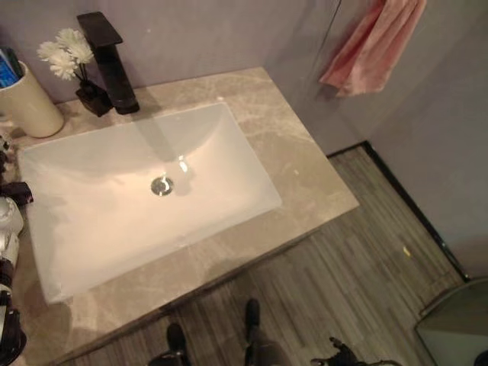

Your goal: Put brush and paste in cup on sink, flatten towel.

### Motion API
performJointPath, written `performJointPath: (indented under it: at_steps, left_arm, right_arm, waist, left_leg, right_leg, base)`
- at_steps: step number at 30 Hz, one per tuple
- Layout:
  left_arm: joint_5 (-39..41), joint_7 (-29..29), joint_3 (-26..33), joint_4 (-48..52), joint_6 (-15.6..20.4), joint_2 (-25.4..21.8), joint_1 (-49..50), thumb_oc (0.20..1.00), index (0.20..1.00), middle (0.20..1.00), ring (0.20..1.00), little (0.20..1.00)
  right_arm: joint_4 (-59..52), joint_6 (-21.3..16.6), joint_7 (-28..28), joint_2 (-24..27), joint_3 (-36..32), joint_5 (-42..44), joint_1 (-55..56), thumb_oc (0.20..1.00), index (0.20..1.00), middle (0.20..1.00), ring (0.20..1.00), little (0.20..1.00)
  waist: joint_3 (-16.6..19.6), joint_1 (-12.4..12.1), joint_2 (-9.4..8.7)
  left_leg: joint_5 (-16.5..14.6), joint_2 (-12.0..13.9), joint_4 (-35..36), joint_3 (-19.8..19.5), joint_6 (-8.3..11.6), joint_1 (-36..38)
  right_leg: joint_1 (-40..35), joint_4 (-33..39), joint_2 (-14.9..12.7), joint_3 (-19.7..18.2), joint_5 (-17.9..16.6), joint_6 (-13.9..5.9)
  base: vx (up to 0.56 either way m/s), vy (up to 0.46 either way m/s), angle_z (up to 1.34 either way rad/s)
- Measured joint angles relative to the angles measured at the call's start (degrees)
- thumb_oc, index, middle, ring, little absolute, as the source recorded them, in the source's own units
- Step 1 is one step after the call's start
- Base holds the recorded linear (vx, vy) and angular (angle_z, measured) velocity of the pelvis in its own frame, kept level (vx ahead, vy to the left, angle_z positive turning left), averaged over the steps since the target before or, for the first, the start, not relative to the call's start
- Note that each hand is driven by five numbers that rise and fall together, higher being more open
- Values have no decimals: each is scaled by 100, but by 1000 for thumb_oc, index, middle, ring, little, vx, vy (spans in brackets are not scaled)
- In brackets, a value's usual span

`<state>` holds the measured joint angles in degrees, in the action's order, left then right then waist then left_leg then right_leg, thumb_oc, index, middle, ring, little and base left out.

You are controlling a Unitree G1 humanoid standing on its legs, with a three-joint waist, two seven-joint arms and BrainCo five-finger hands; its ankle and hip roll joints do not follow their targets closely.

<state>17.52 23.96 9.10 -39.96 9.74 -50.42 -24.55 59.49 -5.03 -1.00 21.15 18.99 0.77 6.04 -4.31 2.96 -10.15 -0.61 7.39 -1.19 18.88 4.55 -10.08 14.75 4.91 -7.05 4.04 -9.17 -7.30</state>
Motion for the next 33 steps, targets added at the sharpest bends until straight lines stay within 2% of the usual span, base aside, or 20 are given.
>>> performJointPath:
  at_steps: [3,4,6,8,14,15,17,18,20,23,24,25,26,27,28,29,30,31,32,33]
  left_arm:
    - [15,138,459,274,2,166,826,200,200,200,200,200]
    - [32,207,1036,454,39,440,1517,200,200,200,200,200]
    - [118,214,1235,374,68,658,1849,200,200,200,200,200]
    - [235,216,1245,329,70,830,1894,200,200,200,200,200]
    - [273,204,1267,549,87,1130,2255,200,200,200,200,200]
    - [272,219,1369,1079,143,1413,2470,200,200,200,200,200]
    - [256,162,1293,1645,290,1659,2723,200,200,200,200,200]
    - [263,110,1289,1978,393,1833,2911,200,200,200,200,200]
    - [240,-19,1219,2197,458,1933,2977,200,200,200,200,200]
    - [207,-159,1207,2308,471,2012,3072,200,200,200,200,200]
    - [157,-188,1170,2473,476,2237,3074,200,200,200,200,200]
    - [148,-212,1019,2579,474,2352,3051,200,200,200,200,200]
    - [98,-253,944,2636,475,2403,3028,200,200,200,200,200]
    - [-9,-339,879,2722,477,2447,3086,200,200,200,200,200]
    - [-11,-379,843,2729,483,2465,3088,200,200,200,200,200]
    - [-13,-473,828,2771,493,2482,3095,200,200,200,200,200]
    - [-14,-523,803,2841,511,2487,3134,200,200,200,200,200]
    - [-13,-601,814,3075,527,2494,3158,200,200,200,200,200]
    - [-19,-670,811,3392,659,2492,3132,200,200,200,200,200]
    - [-7,-688,830,3612,732,2499,2979,200,200,200,200,200]
  right_arm:
    - [3,7,5,-15,-7,-20,193,1000,1000,1000,1000,1000]
    - [31,4,1,-19,-51,-78,204,1000,1000,1000,1000,1000]
    - [121,-4,3,-20,-54,-171,207,1000,1000,1000,1000,1000]
    - [267,-8,4,-21,-71,-231,162,1000,1000,1000,1000,1000]
    - [585,-2,-19,-23,-245,-379,178,1000,1000,1000,1000,1000]
    - [615,6,-26,-21,-253,-380,205,1000,1000,1000,1000,1000]
    - [657,5,-28,-23,-252,-380,291,1000,1000,1000,1000,1000]
    - [748,1,-38,-15,-266,-380,299,1000,1000,1000,1000,1000]
    - [825,-1,-86,-12,-273,-381,289,1000,1000,1000,1000,1000]
    - [878,-35,-153,65,-540,-378,211,1000,1000,1000,1000,1000]
    - [937,-38,-171,157,-630,-377,221,1000,1000,1000,1000,1000]
    - [1036,-39,-209,219,-760,-362,205,1000,1000,1000,1000,1000]
    - [1103,-40,-252,242,-825,-336,176,1000,1000,1000,1000,1000]
    - [1137,-35,-275,257,-915,-276,147,1000,1000,1000,1000,1000]
    - [1135,-47,-276,255,-945,-237,145,1000,1000,1000,1000,1000]
    - [1131,-87,-276,246,-949,-154,141,1000,1000,1000,1000,1000]
    - [1130,-97,-274,252,-958,-152,146,1000,1000,1000,1000,1000]
    - [1123,-99,-276,250,-962,-150,150,1000,1000,1000,1000,1000]
    - [1111,-98,-267,231,-963,-150,168,1000,1000,1000,1000,1000]
    - [1058,-89,-277,137,-969,-137,135,1000,1000,1000,1000,1000]
  waist:
    - [159,-187,116]
    - [181,-256,251]
    - [227,-359,400]
    - [230,-383,501]
    - [271,-448,583]
    - [255,-475,604]
    - [224,-529,644]
    - [216,-581,657]
    - [203,-568,682]
    - [83,-658,841]
    - [-19,-656,902]
    - [-135,-664,968]
    - [-228,-637,961]
    - [-299,-641,856]
    - [-342,-620,749]
    - [-361,-585,640]
    - [-329,-574,608]
    - [-241,-502,626]
    - [-156,-490,775]
    - [-137,-419,771]
  left_leg:
    - [97,8,215,-99,75,226]
    - [128,22,348,-107,84,474]
    - [127,33,376,-166,85,635]
    - [142,40,368,-342,93,658]
    - [210,161,441,-553,178,802]
    - [254,218,427,-650,227,777]
    - [276,285,436,-752,234,786]
    - [322,356,427,-829,301,758]
    - [352,427,423,-980,323,679]
    - [448,594,354,-1125,406,602]
    - [499,620,316,-1254,453,613]
    - [578,590,202,-1374,479,563]
    - [649,555,118,-1421,459,495]
    - [682,338,-101,-1504,468,381]
    - [587,178,-365,-1533,392,295]
    - [299,-177,-789,-1580,222,290]
    - [128,-390,-949,-1672,163,312]
    - [-103,-605,-940,-1710,-100,406]
    - [-262,-583,-658,-1741,-227,457]
    - [-341,-657,-350,-1855,-263,642]
  right_leg:
    - [-174,-3,64,127,-2,112]
    - [-387,-2,95,139,18,134]
    - [-575,-1,101,170,82,119]
    - [-698,-2,102,308,127,97]
    - [-937,-2,222,467,240,140]
    - [-998,-3,294,574,266,177]
    - [-1062,-5,340,670,298,202]
    - [-1094,-4,436,730,324,234]
    - [-1100,-14,500,780,387,276]
    - [-1119,-43,693,877,429,329]
    - [-1193,-55,711,938,461,375]
    - [-1184,-64,722,946,498,435]
    - [-1198,-73,662,974,507,453]
    - [-1158,-15,511,993,447,543]
    - [-1168,7,394,1003,441,551]
    - [-1174,-11,188,963,441,545]
    - [-1164,-46,104,893,454,522]
    - [-1086,-91,75,830,429,472]
    - [-975,-211,153,755,383,389]
    - [-894,-247,116,674,294,290]
  base:
    - [57,-75,16]
    - [24,-129,10]
    - [-19,-112,15]
    - [-31,-114,32]
    - [-83,-168,19]
    - [-122,-192,28]
    - [-119,-184,28]
    - [-74,-113,27]
    - [-82,-88,32]
    - [-149,-71,21]
    - [-227,-62,39]
    - [-270,-69,46]
    - [-150,-2,34]
    - [-83,34,20]
    - [-73,73,9]
    - [-62,94,-4]
    - [-56,75,-12]
    - [-47,148,-18]
    - [-31,158,-18]
    - [-55,282,-23]
